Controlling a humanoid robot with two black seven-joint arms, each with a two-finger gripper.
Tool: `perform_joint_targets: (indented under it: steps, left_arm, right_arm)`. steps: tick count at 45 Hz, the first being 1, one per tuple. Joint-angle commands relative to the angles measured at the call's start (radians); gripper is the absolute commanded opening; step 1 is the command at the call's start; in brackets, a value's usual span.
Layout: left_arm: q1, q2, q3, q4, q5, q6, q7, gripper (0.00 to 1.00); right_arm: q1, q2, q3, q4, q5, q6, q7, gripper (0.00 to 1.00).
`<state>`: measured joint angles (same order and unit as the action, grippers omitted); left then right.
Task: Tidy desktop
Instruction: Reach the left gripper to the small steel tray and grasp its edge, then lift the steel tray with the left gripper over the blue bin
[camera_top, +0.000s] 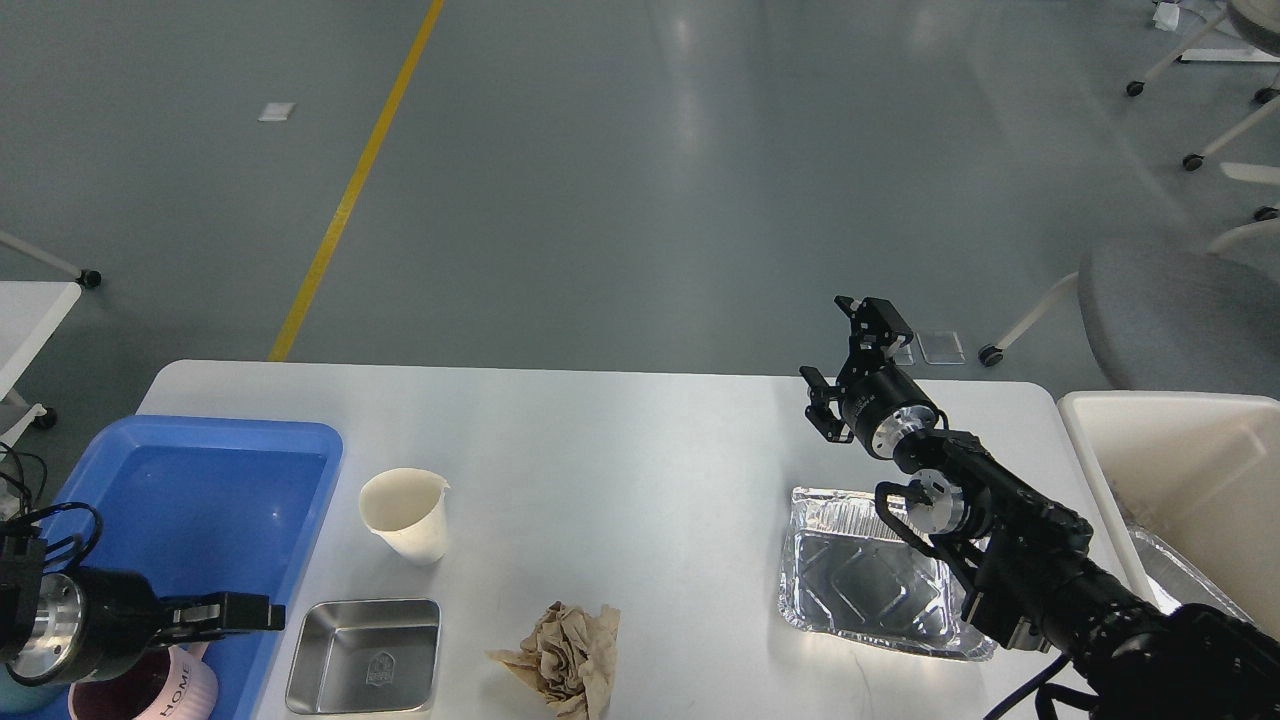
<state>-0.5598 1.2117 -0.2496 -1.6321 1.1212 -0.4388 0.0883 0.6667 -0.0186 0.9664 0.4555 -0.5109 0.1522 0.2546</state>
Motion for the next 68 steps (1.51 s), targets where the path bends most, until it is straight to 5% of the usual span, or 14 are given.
perform_joint_targets:
  steps: [1,16,48,68]
  left_arm:
    - [0.000,-0.046,0.041,0.038,0.002,0.040,0.011,0.59]
    - [0.012,-0.118,0.062,0.093,0.003,0.048,0.017,0.42]
    - [0.029,-0.250,0.065,0.215,0.003,0.048,0.045,0.41]
    - [0.063,-0.258,0.069,0.218,0.003,0.040,0.047,0.09]
  right_arm:
    - [-0.001,-0.001,-0.002,0.000,0.000,0.000,0.000,1.00]
    - [-0.001,-0.001,-0.002,-0.001,0.000,0.000,0.000,1.00]
    - [-0.007,-0.006,-0.002,-0.001,0.000,0.000,0.000,1.00]
    - [-0.012,-0.008,-0.002,-0.001,0.000,0.000,0.000,1.00]
